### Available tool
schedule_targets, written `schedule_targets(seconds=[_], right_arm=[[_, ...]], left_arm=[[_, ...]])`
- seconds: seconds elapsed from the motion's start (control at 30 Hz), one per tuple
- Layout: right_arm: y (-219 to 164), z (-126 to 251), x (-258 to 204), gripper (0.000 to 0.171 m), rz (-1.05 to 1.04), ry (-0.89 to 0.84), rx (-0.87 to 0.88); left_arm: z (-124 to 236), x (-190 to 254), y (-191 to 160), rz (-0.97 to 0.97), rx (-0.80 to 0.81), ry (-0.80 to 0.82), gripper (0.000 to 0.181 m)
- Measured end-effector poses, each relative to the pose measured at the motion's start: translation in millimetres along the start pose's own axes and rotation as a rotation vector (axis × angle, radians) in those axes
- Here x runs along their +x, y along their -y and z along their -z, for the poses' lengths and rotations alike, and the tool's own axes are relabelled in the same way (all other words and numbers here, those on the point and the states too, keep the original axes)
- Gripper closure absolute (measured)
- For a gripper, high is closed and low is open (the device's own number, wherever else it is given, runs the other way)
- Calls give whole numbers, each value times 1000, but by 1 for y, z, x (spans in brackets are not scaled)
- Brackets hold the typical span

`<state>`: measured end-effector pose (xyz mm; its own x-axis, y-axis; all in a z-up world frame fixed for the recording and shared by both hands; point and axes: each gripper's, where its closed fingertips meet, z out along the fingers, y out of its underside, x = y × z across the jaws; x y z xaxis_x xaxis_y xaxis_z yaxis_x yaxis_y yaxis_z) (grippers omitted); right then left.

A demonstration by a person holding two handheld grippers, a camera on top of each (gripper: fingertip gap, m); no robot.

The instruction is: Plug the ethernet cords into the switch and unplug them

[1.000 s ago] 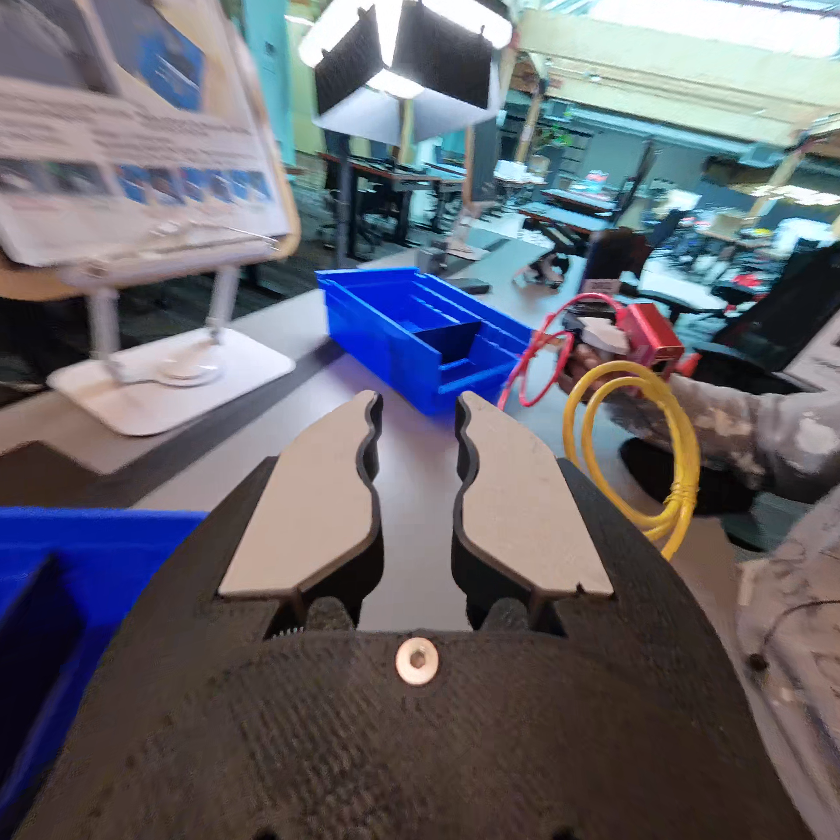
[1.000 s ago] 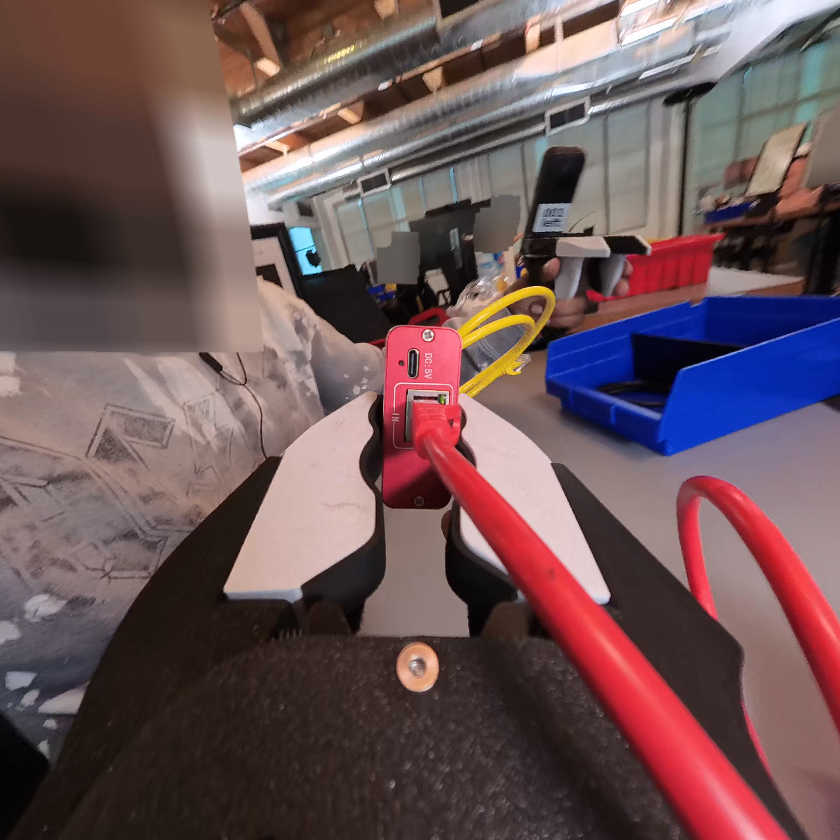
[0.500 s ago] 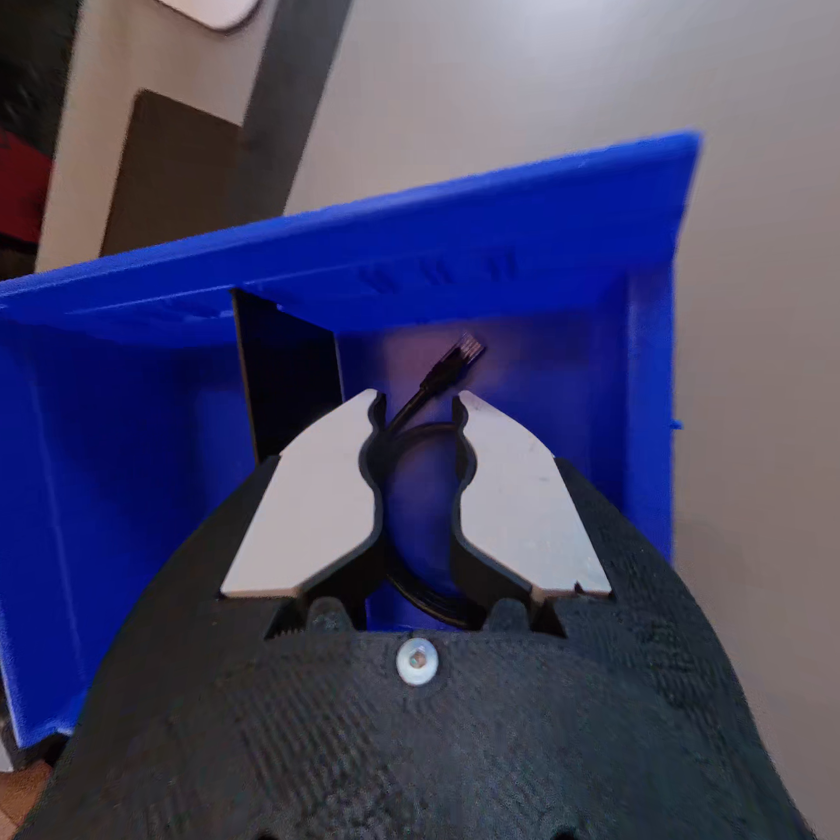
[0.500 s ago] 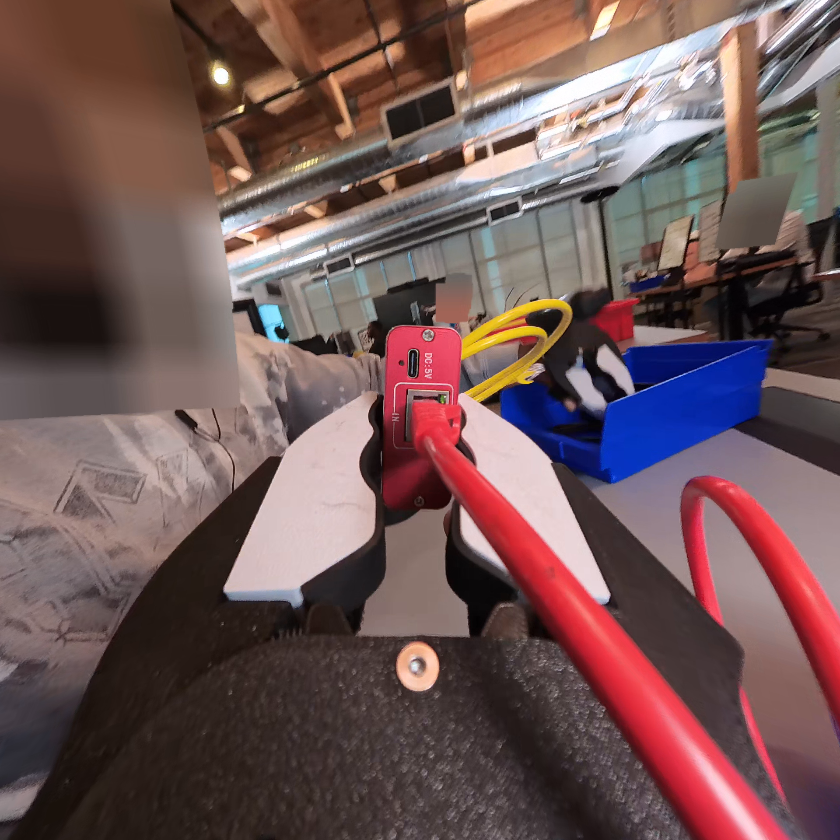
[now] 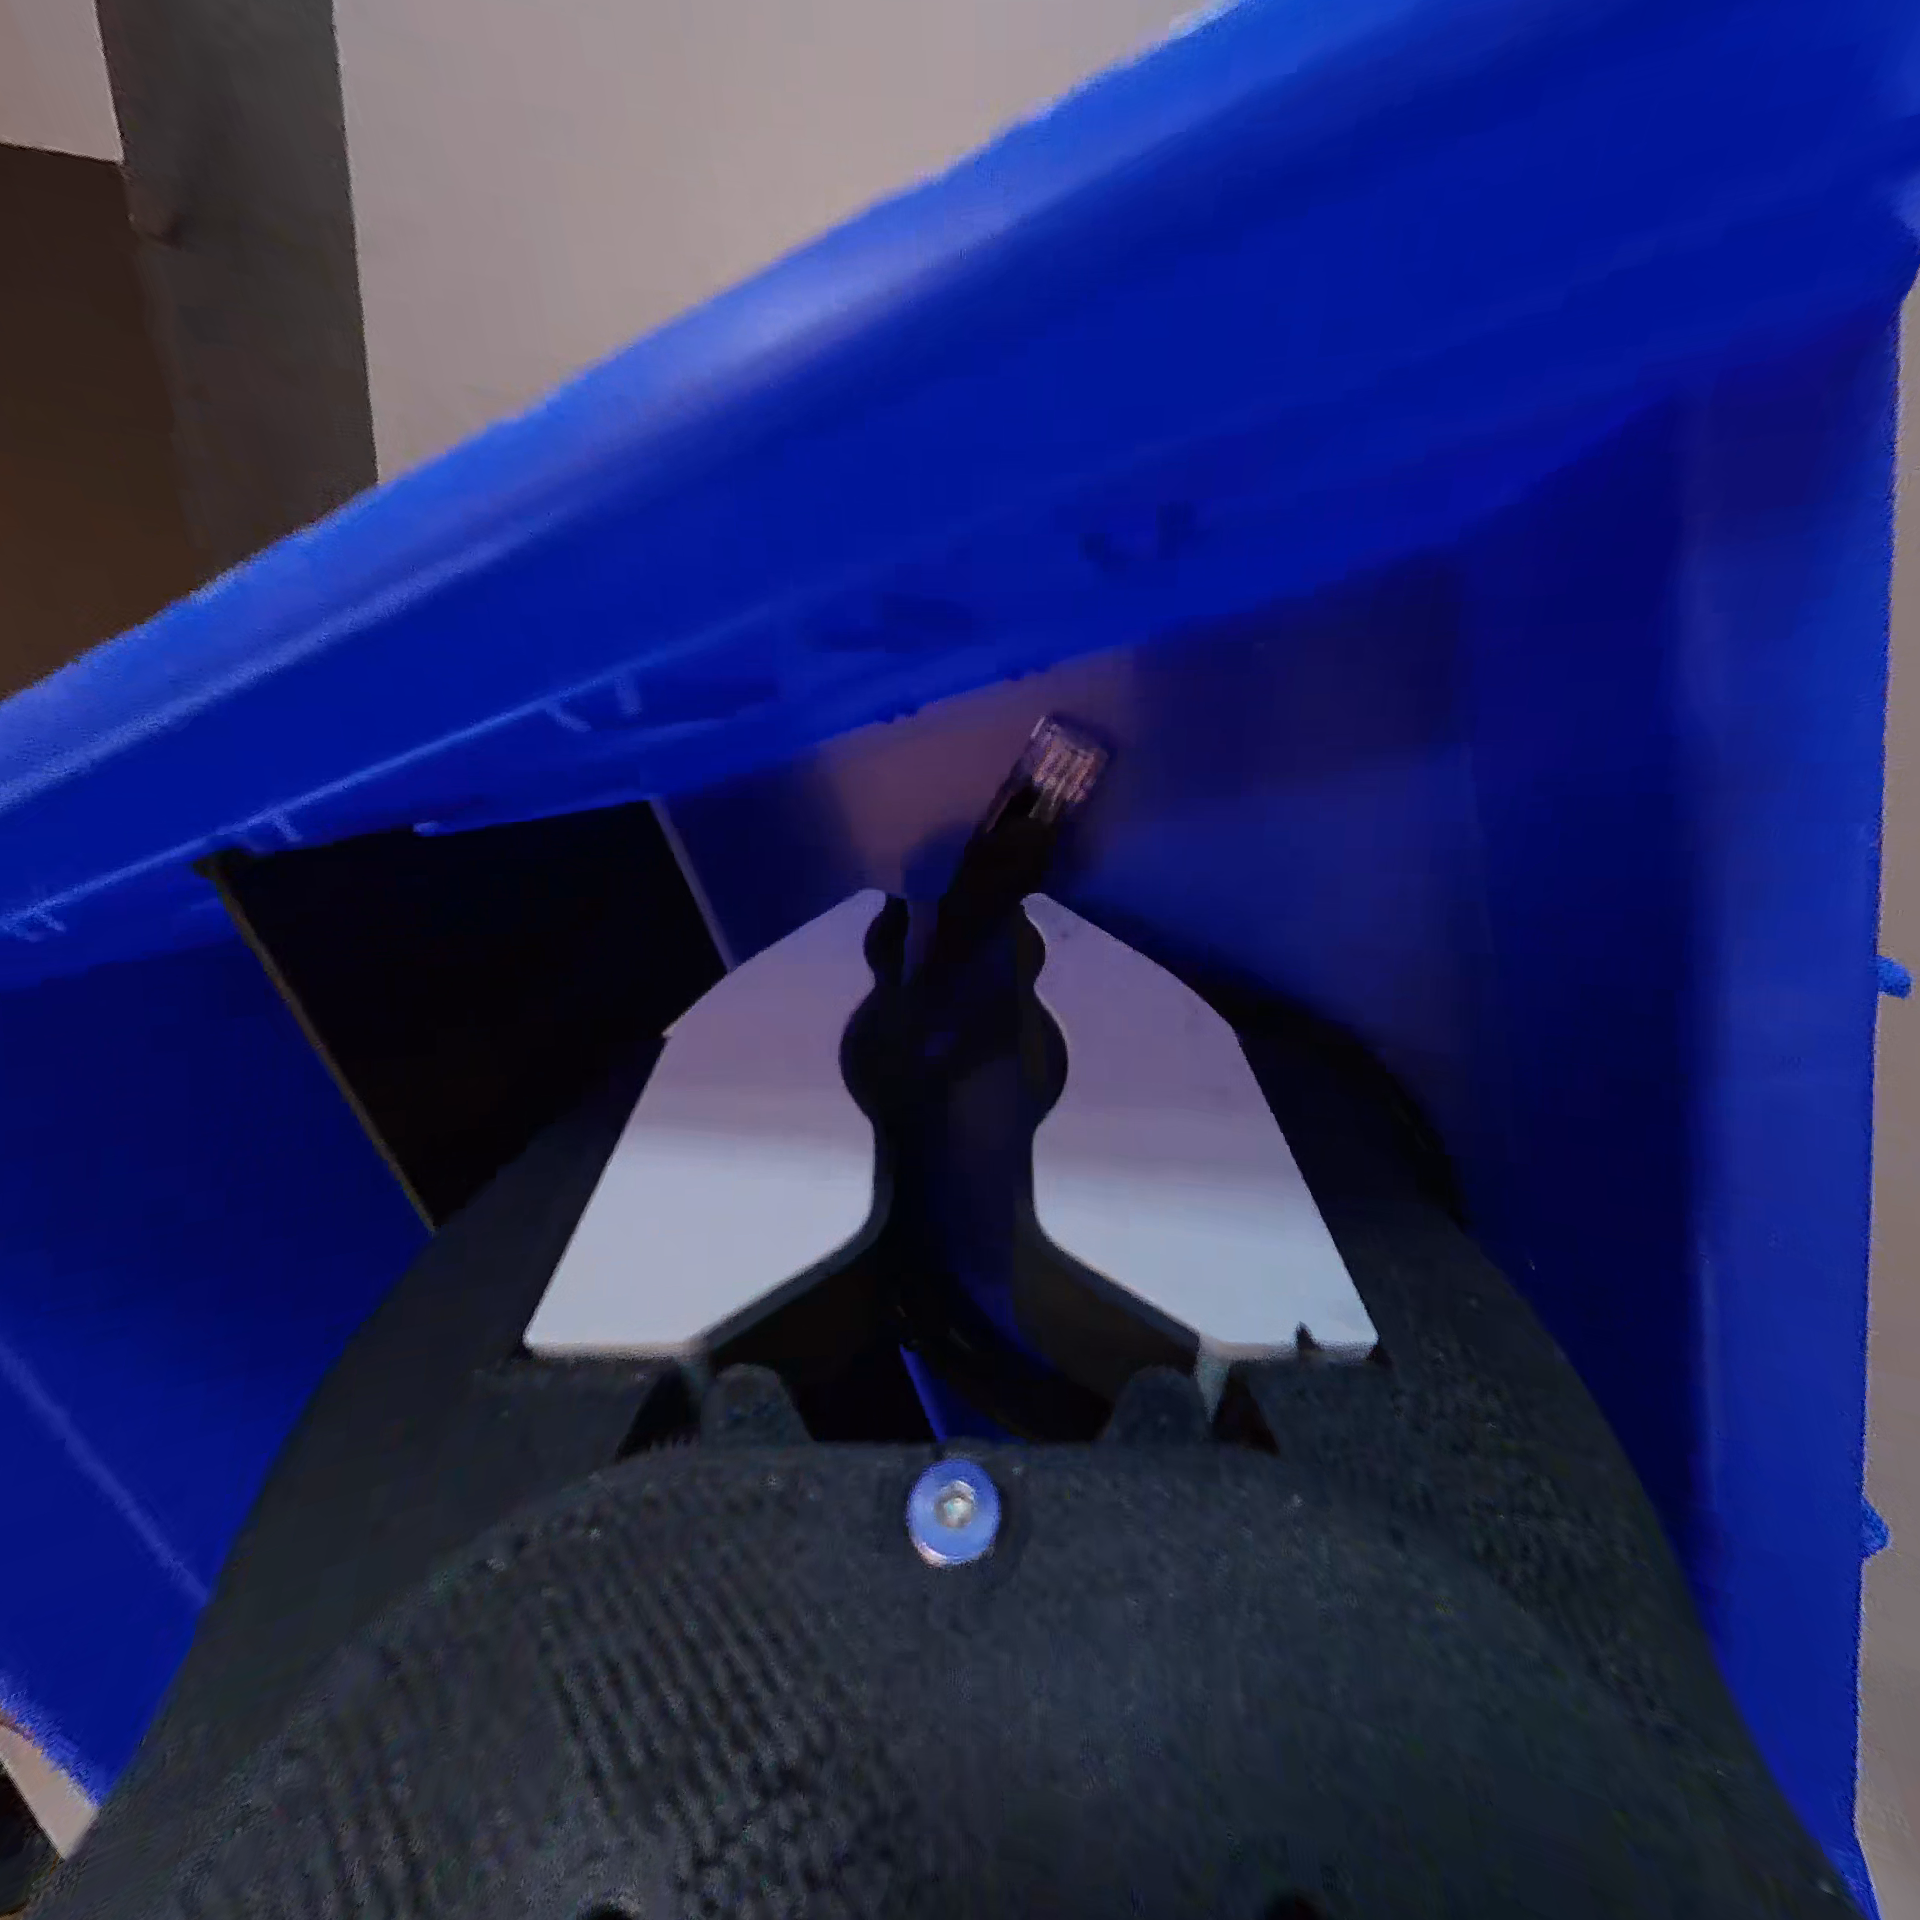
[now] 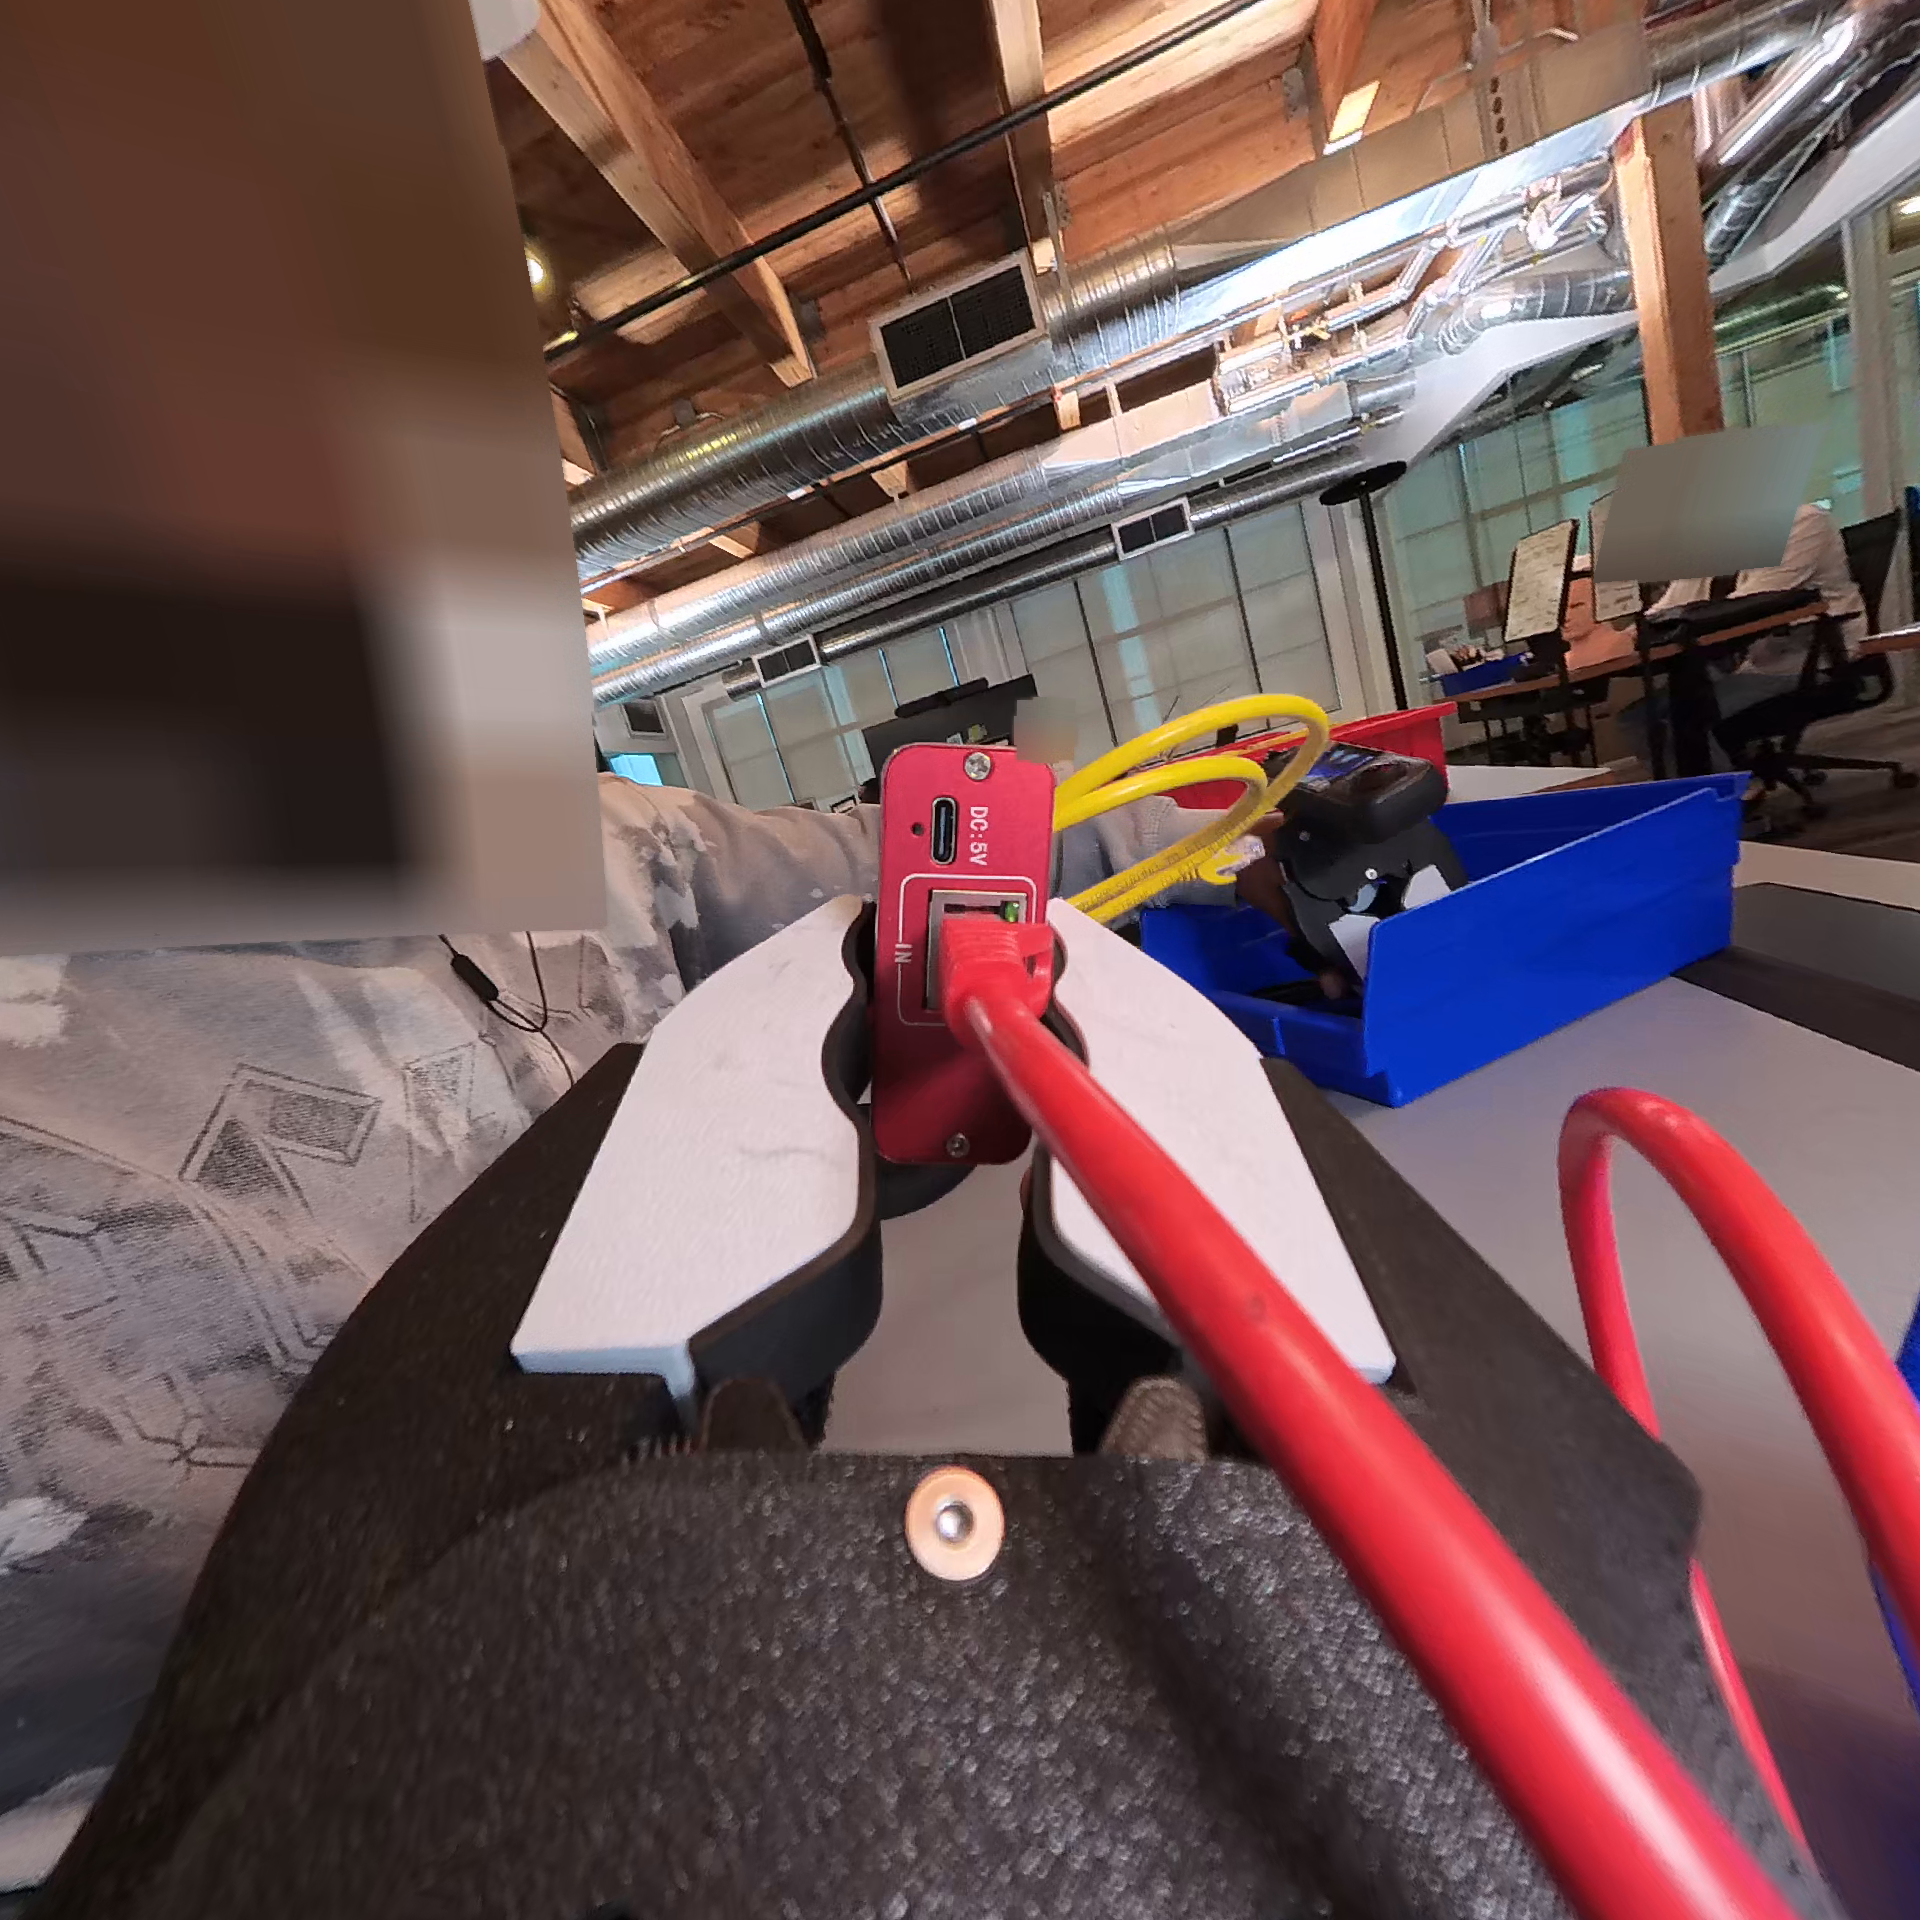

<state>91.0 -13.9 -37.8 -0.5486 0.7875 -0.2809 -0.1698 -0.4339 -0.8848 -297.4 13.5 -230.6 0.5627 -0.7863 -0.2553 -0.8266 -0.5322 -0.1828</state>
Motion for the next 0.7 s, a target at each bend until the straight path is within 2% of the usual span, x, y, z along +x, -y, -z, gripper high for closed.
schedule_targets(seconds=[0.07,0.4,0.5,0.7], right_arm=[[0,0,0,144,-2,1,2],[2,-4,-5,144,10,8,4],[6,-4,-8,144,17,15,14],[10,-5,-12,144,27,27,27]], left_arm=[[-1,3,0,6,8,-22,168],[11,6,0,99,85,-15,168],[41,3,9,151,202,1,169],[135,-18,25,270,540,87,170]])
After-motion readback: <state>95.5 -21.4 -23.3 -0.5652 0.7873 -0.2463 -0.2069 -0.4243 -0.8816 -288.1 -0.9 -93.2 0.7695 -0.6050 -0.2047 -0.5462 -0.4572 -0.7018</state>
